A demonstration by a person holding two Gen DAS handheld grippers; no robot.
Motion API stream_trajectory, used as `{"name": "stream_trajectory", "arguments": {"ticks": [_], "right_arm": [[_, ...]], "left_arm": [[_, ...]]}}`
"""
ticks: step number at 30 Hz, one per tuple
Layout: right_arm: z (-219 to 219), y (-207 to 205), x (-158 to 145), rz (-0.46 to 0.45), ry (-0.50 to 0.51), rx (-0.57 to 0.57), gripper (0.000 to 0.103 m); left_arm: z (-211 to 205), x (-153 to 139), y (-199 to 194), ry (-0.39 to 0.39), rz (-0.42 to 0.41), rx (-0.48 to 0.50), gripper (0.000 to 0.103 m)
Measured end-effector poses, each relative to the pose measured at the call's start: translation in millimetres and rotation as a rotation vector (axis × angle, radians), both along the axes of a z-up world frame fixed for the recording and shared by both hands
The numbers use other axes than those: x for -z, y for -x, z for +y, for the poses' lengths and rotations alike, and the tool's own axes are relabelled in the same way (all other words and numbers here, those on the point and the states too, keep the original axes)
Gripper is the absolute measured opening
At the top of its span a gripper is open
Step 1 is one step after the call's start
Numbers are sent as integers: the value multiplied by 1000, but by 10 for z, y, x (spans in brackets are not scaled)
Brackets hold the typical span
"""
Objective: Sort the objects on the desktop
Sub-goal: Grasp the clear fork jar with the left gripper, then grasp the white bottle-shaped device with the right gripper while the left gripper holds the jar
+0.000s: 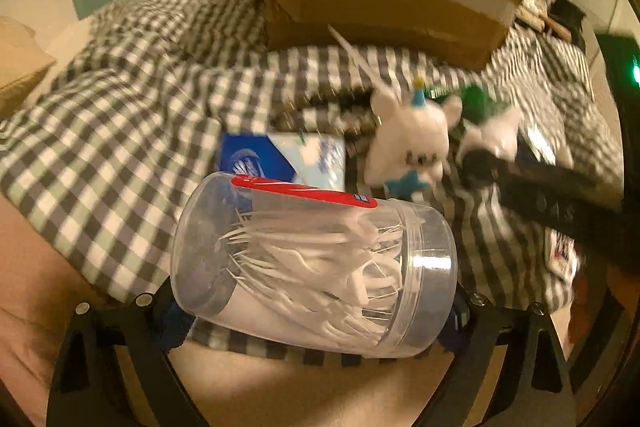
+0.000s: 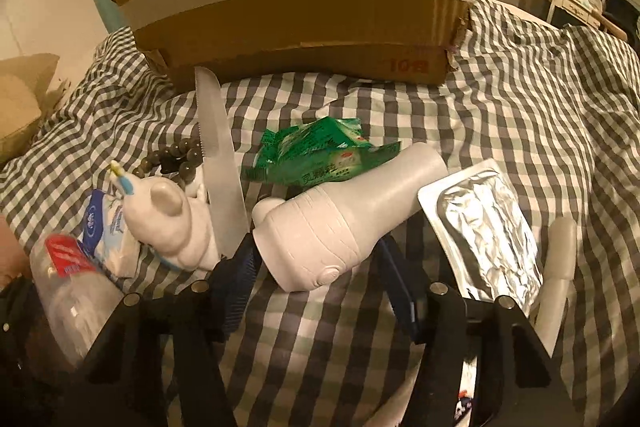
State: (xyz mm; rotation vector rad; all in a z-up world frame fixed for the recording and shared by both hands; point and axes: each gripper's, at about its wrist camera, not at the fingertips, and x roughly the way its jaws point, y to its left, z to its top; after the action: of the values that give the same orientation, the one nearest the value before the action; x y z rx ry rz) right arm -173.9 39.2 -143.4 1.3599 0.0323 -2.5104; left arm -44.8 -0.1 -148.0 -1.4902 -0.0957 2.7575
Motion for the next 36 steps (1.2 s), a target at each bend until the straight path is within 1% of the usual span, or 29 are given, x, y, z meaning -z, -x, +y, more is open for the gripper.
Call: {"name": "stream_trajectory", "arguments": {"ticks": [1, 2, 4, 5, 10, 12, 14, 17, 18, 19, 21, 23, 28, 31, 33, 35, 36], "right_arm": [[38, 0, -15, -7, 17, 6, 62], [80, -23, -39, -5, 39, 16, 68], [127, -45, -90, 10, 57, 35, 75], [128, -46, -110, 13, 65, 41, 77], [144, -20, -118, -2, 125, 97, 79], [148, 27, -96, -17, 153, 132, 79], [137, 78, -75, -20, 146, 162, 79], [92, 152, -17, -30, 126, 187, 79], [79, 171, 11, -38, 133, 187, 78], [72, 179, 29, -40, 145, 184, 72], [20, 177, 39, -36, 129, 174, 69], [-5, 157, 30, -35, 141, 156, 61], [10, 56, 12, -58, 163, 138, 61], [14, 2, -66, -61, 164, 129, 60], [49, -55, -143, -47, 173, 123, 60], [65, -141, -275, -3, 181, 115, 59], [55, -178, -338, 14, 168, 103, 59]], "left_arm": [[-29, -22, -8, -9, 16, -13, 95], [-57, -41, 8, -14, 28, -25, 96], [-97, -72, 17, -17, 54, -47, 96], [-114, -91, 24, -15, 73, -59, 96], [-98, -153, 147, 8, 159, -96, 96], [-99, -147, 200, 1, 170, -103, 96], [-114, -120, 273, -11, 180, -114, 96], [-126, -85, 382, -23, 174, -120, 96], [-128, -70, 411, -29, 171, -125, 96], [-138, -55, 432, -41, 170, -131, 96], [-156, -45, 449, -58, 169, -137, 96], [-172, -53, 454, -70, 172, -140, 96], [-174, -87, 432, -70, 188, -142, 96], [-172, -128, 410, -75, 197, -142, 96], [-177, -174, 382, -79, 206, -142, 96], [-171, -236, 342, -82, 217, -145, 96], [-169, -259, 327, -83, 220, -143, 96]]}}
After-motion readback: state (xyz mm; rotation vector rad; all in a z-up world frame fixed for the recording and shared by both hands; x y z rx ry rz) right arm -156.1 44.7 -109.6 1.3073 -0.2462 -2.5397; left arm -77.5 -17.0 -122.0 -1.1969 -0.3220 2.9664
